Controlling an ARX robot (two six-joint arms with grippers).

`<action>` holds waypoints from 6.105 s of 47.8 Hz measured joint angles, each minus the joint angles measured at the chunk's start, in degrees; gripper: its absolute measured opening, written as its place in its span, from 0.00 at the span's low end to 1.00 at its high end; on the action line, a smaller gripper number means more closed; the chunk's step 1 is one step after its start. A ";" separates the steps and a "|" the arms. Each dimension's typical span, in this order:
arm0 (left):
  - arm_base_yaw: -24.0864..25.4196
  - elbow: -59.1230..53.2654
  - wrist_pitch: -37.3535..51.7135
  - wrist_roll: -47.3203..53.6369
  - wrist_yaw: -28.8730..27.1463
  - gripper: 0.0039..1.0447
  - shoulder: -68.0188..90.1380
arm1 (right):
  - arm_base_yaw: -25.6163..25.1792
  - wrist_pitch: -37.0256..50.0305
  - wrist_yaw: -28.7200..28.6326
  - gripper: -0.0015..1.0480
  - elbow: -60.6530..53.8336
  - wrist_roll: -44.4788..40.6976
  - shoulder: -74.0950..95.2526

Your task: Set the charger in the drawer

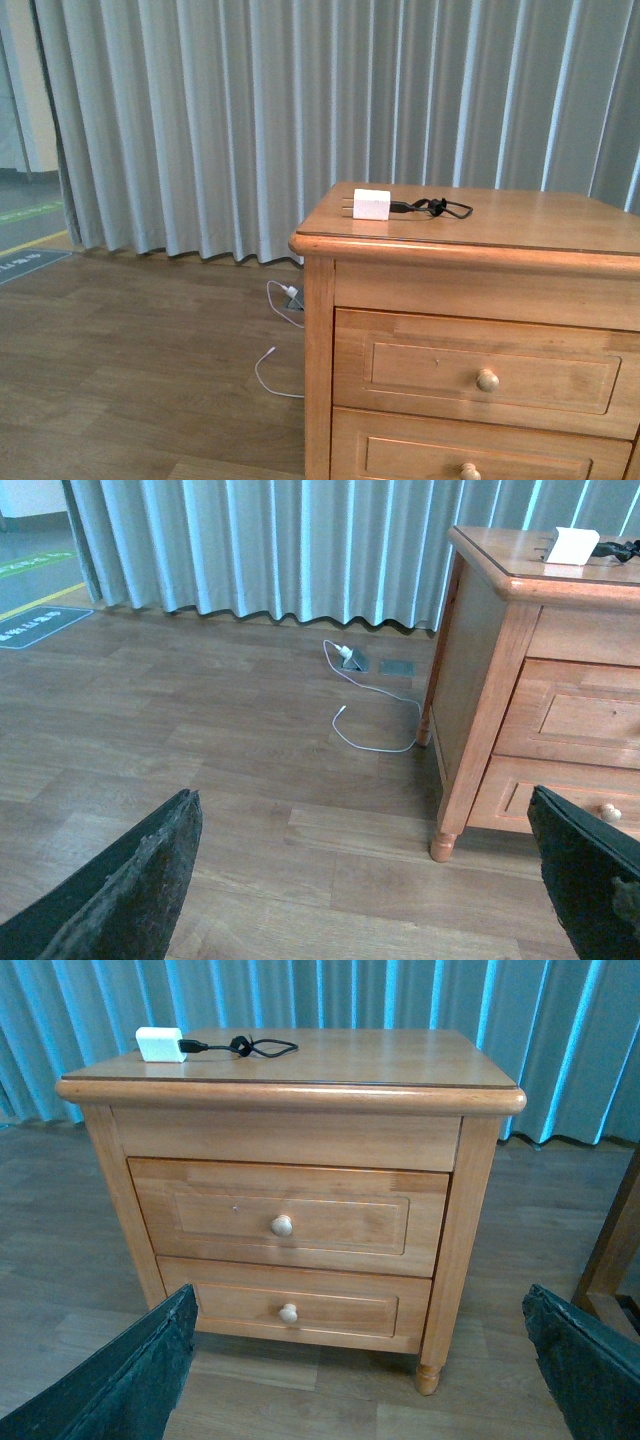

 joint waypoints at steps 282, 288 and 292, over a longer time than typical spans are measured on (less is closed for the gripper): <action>0.00 0.00 0.00 0.00 0.00 0.95 0.00 | 6.19 20.70 -1.92 0.92 19.10 6.01 59.23; 0.00 0.00 0.00 0.00 0.00 0.95 0.00 | 2.27 18.01 -8.04 0.92 17.46 4.57 49.81; 0.00 0.00 0.00 0.00 0.00 0.95 0.00 | -1.25 16.02 -12.13 0.92 16.02 4.11 43.50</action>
